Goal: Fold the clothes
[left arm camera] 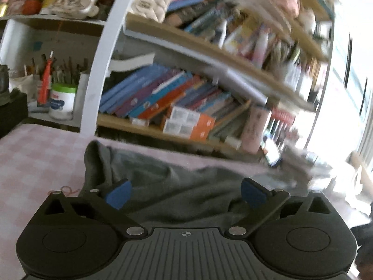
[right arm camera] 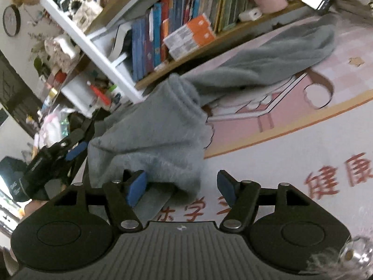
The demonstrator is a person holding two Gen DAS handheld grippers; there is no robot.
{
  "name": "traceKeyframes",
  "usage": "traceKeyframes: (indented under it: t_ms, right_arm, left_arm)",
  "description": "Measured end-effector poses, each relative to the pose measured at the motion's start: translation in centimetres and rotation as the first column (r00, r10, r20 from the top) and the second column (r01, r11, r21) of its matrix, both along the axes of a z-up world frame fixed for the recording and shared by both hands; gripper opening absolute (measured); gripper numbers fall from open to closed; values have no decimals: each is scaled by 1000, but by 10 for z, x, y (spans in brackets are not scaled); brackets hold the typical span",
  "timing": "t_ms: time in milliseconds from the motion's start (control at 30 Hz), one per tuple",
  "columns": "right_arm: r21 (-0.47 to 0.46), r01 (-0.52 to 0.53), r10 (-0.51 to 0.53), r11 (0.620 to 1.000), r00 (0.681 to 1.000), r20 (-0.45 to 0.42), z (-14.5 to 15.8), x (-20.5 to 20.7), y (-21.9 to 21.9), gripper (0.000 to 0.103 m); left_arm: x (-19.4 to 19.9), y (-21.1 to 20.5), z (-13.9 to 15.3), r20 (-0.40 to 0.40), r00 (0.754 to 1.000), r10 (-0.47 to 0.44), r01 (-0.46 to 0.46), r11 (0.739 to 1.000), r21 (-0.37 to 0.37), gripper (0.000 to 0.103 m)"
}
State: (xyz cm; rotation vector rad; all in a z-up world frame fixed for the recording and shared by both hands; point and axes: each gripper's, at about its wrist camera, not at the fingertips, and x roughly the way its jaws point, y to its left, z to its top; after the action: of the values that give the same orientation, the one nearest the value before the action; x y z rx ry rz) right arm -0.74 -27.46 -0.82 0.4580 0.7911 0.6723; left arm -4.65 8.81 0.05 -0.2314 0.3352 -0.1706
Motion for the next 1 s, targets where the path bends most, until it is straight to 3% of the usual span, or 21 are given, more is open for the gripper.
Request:
traceKeyframes:
  t_ms: [33, 67, 133, 167, 300, 367, 433, 500, 533, 567, 633, 733, 767, 800, 1000]
  right_arm:
    - [2, -8, 8, 1000, 1000, -8, -2, 0, 3, 55]
    - [11, -15, 15, 1000, 1000, -14, -4, 0, 4, 37]
    - [11, -8, 8, 1000, 1000, -7, -6, 0, 6, 20]
    - [2, 1, -1, 1000, 1000, 17, -2, -2, 6, 5]
    - [-30, 94, -85, 995, 972, 217, 34, -18, -6, 5]
    - [-67, 165, -129, 984, 920, 370, 59, -32, -12, 5]
    - [-91, 241, -162, 966, 843, 512, 83, -47, -18, 5]
    - [-92, 298, -185, 950, 775, 604, 101, -59, -25, 5]
    - [-104, 317, -187, 943, 760, 622, 106, -61, -29, 5]
    - [-124, 329, -185, 936, 762, 620, 107, -59, -33, 6]
    - [-174, 345, -198, 922, 810, 552, 97, -49, -41, 10]
    - [-243, 354, -236, 903, 882, 407, 74, -31, -54, 24]
    - [-248, 364, -261, 898, 893, 367, 65, -27, -60, 36]
    - [-233, 371, -280, 899, 895, 346, 58, -26, -66, 47]
    - [-189, 396, -303, 899, 872, 386, 60, -28, -71, 51]
  left_arm:
    - [1, -4, -2, -17, 1000, 1, 0, 1000, 25, 102]
    - [2, -8, -4, -32, 999, 1, 0, 999, 46, 101]
    - [5, -14, -8, -64, 998, 1, 4, 996, 86, 102]
    - [7, -17, -11, -82, 997, 3, 5, 994, 105, 102]
    - [17, -23, -20, -161, 986, 31, -3, 986, 167, 102]
    - [18, -22, -22, -174, 984, 45, -14, 985, 175, 102]
    - [18, -20, -22, -180, 982, 60, -28, 984, 177, 102]
    - [19, -18, -23, -186, 980, 75, -41, 983, 179, 102]
    - [19, -17, -23, -187, 979, 83, -50, 983, 178, 102]
    - [19, -16, -22, -186, 978, 92, -60, 983, 173, 102]
    - [19, -13, -21, -182, 978, 101, -73, 985, 158, 102]
    - [19, -11, -19, -176, 978, 109, -84, 986, 140, 102]
    - [19, -11, -18, -176, 978, 111, -87, 987, 139, 102]
    - [20, -11, -18, -176, 978, 112, -88, 986, 139, 102]
    - [21, -13, -18, -180, 977, 117, -89, 984, 153, 102]
